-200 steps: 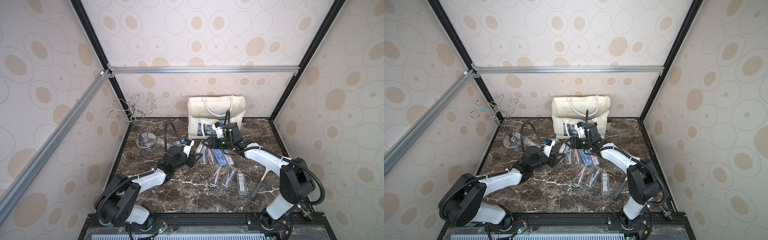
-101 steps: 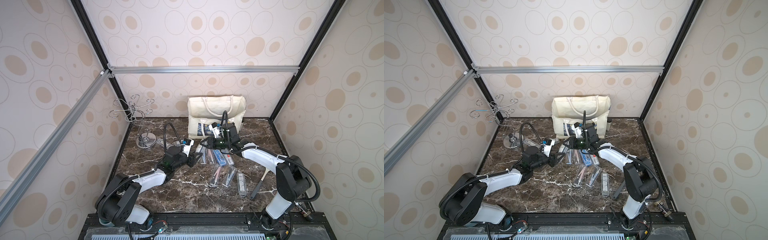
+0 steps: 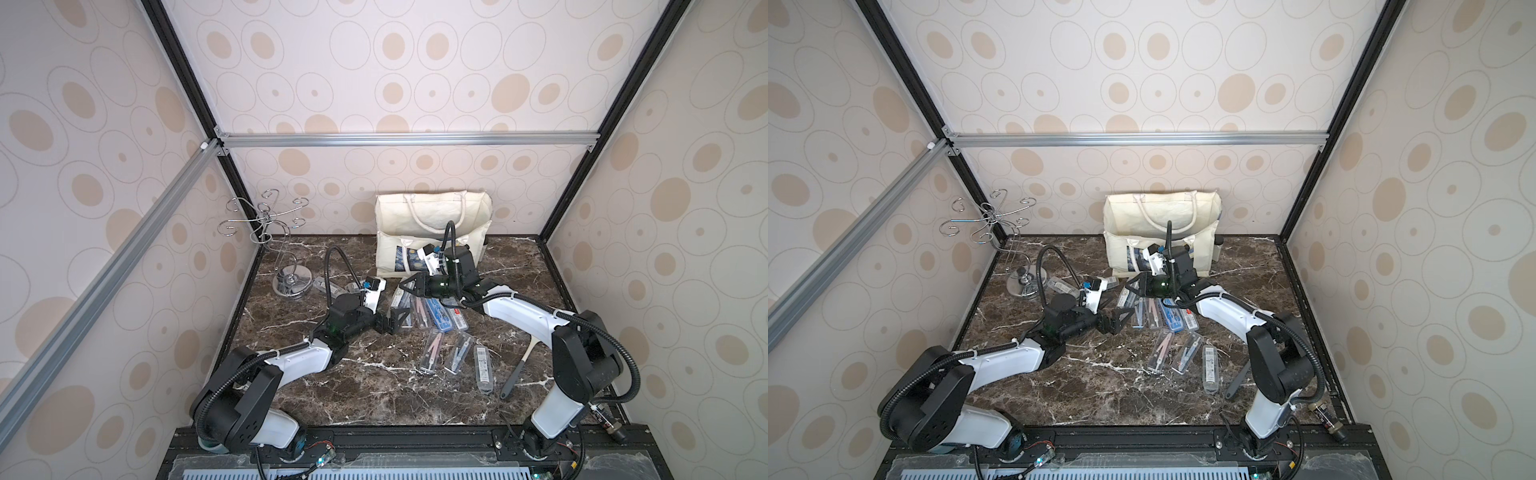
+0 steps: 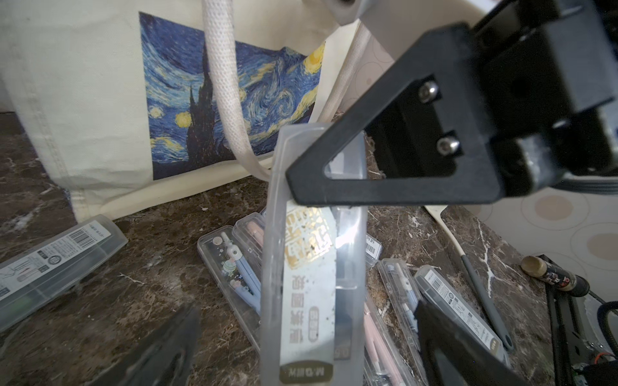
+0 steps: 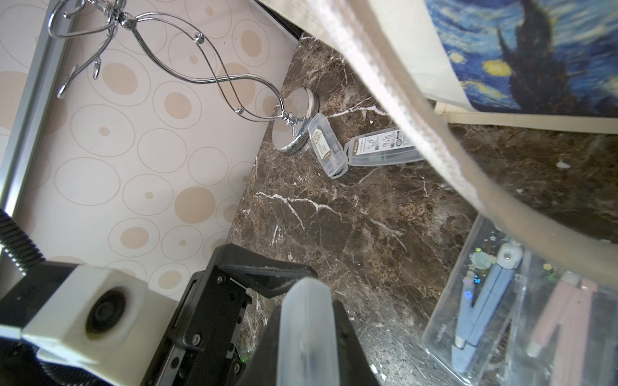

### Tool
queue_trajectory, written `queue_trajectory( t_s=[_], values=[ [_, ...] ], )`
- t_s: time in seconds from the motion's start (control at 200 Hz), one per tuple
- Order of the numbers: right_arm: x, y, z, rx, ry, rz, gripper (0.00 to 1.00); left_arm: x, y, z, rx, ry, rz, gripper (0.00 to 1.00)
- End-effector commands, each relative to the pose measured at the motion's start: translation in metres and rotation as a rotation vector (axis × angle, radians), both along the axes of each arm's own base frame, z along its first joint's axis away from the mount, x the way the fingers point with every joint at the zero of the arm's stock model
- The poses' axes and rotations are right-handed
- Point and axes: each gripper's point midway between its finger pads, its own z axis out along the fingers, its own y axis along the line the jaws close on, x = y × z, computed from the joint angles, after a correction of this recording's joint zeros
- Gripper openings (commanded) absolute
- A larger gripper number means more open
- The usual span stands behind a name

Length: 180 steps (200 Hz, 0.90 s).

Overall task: Put the compass set into the canvas bag
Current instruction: Pick up the compass set at the center of the board.

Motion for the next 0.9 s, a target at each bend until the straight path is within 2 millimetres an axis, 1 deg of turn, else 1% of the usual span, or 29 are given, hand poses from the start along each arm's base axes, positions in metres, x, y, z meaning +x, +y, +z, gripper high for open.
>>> queue_trajectory(
  t_s=[0.0, 0.095, 0.215, 0.36, 0.48, 0.58, 0.705, 0.805, 0.895],
  values=[
    [0.0, -0.005, 0.021, -0.04, -0.078, -0.009, 0.18, -0.005, 0.005, 0.012, 0.004, -0.065, 0.005, 1.0],
    [0.002, -0.009, 0.039, -0.063, -0.134, -0.006, 0.18, -0.012, 0.012, 0.01, 0.018, -0.073, 0.016, 1.0],
    [0.006, -0.006, 0.067, -0.074, -0.204, 0.016, 0.18, -0.019, 0.023, 0.008, 0.021, -0.074, 0.049, 1.0],
    [0.011, -0.003, 0.108, -0.068, -0.298, 0.046, 0.18, -0.025, 0.037, 0.005, 0.014, -0.073, 0.11, 1.0],
    [0.019, -0.006, 0.144, -0.053, -0.372, 0.035, 0.18, -0.029, 0.048, 0.005, 0.008, -0.082, 0.152, 1.0],
    [0.032, -0.018, 0.174, -0.054, -0.442, -0.013, 0.18, -0.032, 0.055, 0.005, 0.015, -0.091, 0.178, 1.0],
    [0.052, -0.04, 0.208, -0.054, -0.527, -0.094, 0.18, -0.031, 0.063, 0.008, 0.021, -0.103, 0.213, 1.0],
    [0.069, -0.061, 0.229, -0.055, -0.572, -0.162, 0.18, -0.033, 0.066, 0.008, 0.022, -0.108, 0.225, 1.0],
    [0.087, -0.081, 0.239, -0.078, -0.591, -0.218, 0.18, -0.033, 0.068, 0.007, 0.023, -0.107, 0.234, 1.0]
  ],
)
